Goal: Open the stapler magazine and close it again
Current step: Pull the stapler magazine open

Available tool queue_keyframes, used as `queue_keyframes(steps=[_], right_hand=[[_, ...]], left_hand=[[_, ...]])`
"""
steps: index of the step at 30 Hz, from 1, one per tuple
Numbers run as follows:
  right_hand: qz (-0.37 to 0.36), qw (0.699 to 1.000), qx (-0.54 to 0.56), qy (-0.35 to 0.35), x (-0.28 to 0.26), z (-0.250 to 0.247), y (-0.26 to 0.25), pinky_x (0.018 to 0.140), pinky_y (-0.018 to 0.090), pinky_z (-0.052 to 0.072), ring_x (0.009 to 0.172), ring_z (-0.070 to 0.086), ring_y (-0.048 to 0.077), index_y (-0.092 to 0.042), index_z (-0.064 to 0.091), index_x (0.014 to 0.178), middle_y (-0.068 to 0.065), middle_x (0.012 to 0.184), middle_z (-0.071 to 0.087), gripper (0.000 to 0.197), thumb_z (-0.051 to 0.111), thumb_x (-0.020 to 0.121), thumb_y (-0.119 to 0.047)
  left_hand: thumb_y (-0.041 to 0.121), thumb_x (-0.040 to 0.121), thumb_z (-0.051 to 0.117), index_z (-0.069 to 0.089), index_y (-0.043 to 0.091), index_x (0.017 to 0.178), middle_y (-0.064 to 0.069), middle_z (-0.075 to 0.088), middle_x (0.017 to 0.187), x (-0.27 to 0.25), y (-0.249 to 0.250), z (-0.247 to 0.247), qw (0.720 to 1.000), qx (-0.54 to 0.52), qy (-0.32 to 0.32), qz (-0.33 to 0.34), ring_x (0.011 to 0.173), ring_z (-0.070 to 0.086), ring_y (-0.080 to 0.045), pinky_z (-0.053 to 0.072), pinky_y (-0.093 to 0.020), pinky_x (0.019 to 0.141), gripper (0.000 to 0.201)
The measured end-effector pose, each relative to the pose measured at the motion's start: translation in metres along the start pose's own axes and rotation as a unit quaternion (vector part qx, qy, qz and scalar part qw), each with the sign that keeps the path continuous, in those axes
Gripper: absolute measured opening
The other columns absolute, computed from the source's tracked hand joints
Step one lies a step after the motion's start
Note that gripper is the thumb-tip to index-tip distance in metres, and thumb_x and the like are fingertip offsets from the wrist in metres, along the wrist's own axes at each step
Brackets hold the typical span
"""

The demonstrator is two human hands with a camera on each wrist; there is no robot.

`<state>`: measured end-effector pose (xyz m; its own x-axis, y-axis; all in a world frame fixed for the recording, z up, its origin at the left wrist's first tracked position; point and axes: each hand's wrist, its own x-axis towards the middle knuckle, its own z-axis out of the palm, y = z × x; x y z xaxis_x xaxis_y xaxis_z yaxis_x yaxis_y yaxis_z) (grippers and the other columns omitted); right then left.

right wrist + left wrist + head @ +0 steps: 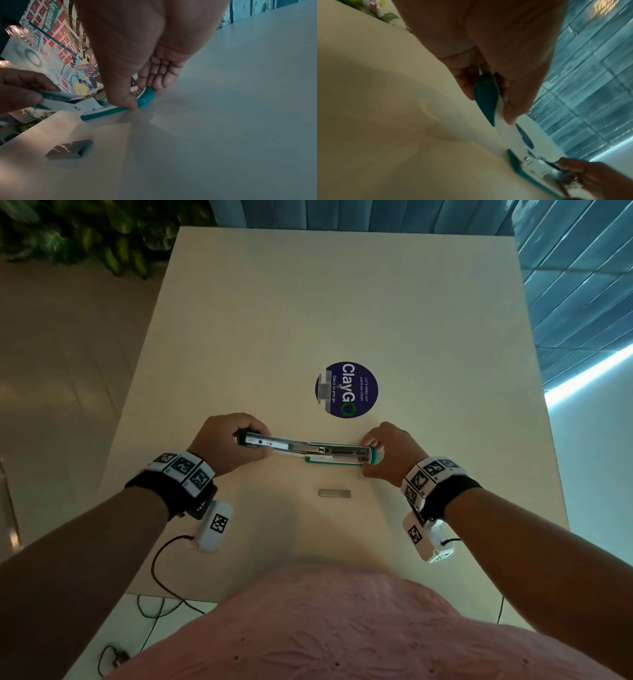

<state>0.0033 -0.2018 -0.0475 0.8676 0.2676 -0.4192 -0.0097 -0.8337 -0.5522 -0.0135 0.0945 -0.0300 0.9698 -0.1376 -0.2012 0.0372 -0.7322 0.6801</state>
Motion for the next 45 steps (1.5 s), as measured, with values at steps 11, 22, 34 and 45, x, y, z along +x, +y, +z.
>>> queue_keyframes(steps=[11,22,34,45], right_hand=[[-0.001,1.000,-0.008,-0.002,0.000,0.002,0.003,0.086,0.040,0.051,0.091,0.055,0.023,-0.014,0.061,0.100,0.010,0.103,0.058,0.040,0.077,0.063,-0.018],[-0.176,0.978,-0.104,-0.051,-0.032,0.022,-0.035,0.092,0.039,0.046,0.102,0.049,0.023,-0.017,0.056,0.104,0.005,0.111,0.057,0.031,0.063,0.079,-0.033],[-0.159,0.979,-0.111,-0.065,-0.026,0.034,-0.034,0.088,0.041,0.048,0.098,0.053,0.027,-0.010,0.062,0.096,0.010,0.102,0.060,0.017,0.053,0.083,-0.015],[-0.124,0.988,-0.087,0.045,-0.007,0.006,-0.023,0.078,0.037,0.050,0.091,0.050,0.023,-0.013,0.059,0.094,0.007,0.095,0.059,0.013,0.057,0.082,-0.018]], left_hand=[[0.026,0.066,0.070,0.069,0.022,0.089,-0.002,0.069,0.085,0.001,-0.017,0.016,1.000,0.006,-0.023,0.014,0.078,0.063,-0.016,0.051,-0.031,0.073,0.023],[0.016,0.069,0.072,0.069,0.022,0.091,0.001,0.065,0.084,0.005,-0.021,0.020,0.999,0.035,-0.021,0.026,0.077,0.055,0.009,0.039,-0.002,0.066,0.023],[0.019,0.070,0.072,0.068,0.026,0.093,0.005,0.065,0.085,0.004,-0.027,0.026,0.999,0.025,-0.024,0.012,0.075,0.058,0.000,0.039,-0.005,0.065,0.024],[0.025,0.065,0.064,0.069,0.028,0.090,0.009,0.063,0.081,0.006,-0.025,0.023,0.999,0.023,-0.037,0.019,0.083,0.057,-0.001,0.038,-0.003,0.064,0.025]])
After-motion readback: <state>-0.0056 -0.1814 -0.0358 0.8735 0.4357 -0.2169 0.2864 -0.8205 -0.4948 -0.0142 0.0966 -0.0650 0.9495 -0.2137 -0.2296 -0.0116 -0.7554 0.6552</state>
